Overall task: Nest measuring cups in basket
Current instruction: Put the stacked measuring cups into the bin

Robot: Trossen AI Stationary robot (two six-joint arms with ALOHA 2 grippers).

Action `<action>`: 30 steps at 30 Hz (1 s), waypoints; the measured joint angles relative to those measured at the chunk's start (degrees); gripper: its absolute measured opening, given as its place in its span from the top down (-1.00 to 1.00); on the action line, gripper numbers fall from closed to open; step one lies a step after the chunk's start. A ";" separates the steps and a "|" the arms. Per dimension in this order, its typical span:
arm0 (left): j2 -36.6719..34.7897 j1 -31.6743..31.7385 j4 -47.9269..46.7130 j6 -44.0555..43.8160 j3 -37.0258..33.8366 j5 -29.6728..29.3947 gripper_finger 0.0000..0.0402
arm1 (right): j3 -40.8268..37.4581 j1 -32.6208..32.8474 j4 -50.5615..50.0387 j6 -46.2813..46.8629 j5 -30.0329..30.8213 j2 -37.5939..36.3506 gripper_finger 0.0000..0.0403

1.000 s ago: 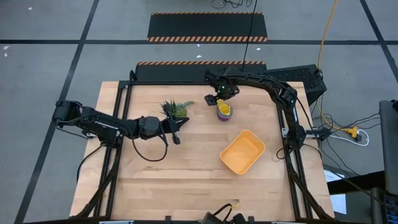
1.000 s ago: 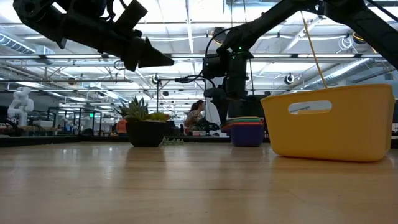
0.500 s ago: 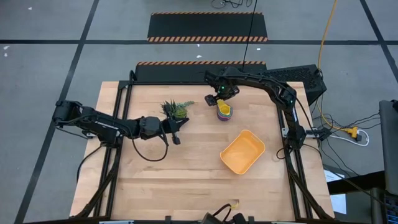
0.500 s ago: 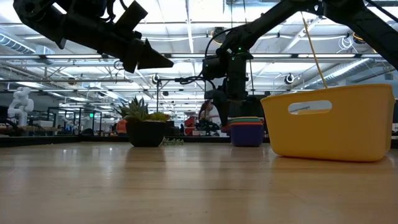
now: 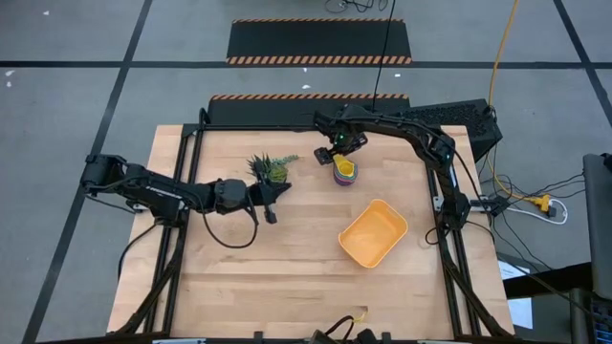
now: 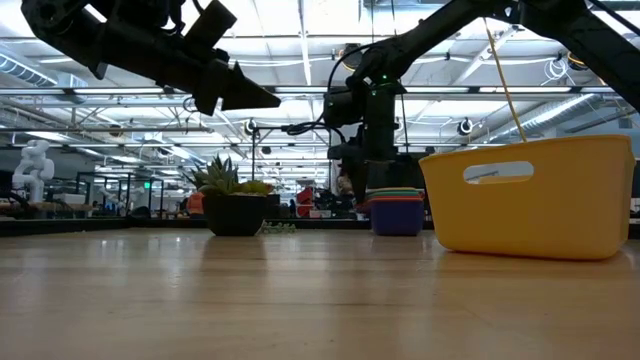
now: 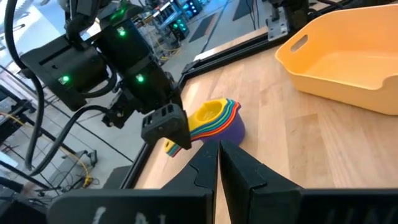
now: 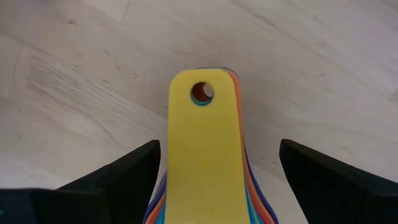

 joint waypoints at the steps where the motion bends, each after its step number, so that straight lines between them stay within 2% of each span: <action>1: 0.00 0.00 0.00 0.00 0.00 0.05 0.89 | 0.00 -0.02 0.00 0.00 0.00 0.00 -0.60; 19: 0.00 0.37 -0.42 0.08 0.00 0.11 0.89 | -0.02 0.57 -0.10 -1.09 -0.02 1.51 -0.60; 30: 0.00 0.37 -0.46 -0.68 0.00 0.12 0.89 | -0.02 0.57 0.72 -1.62 -0.02 1.51 -0.38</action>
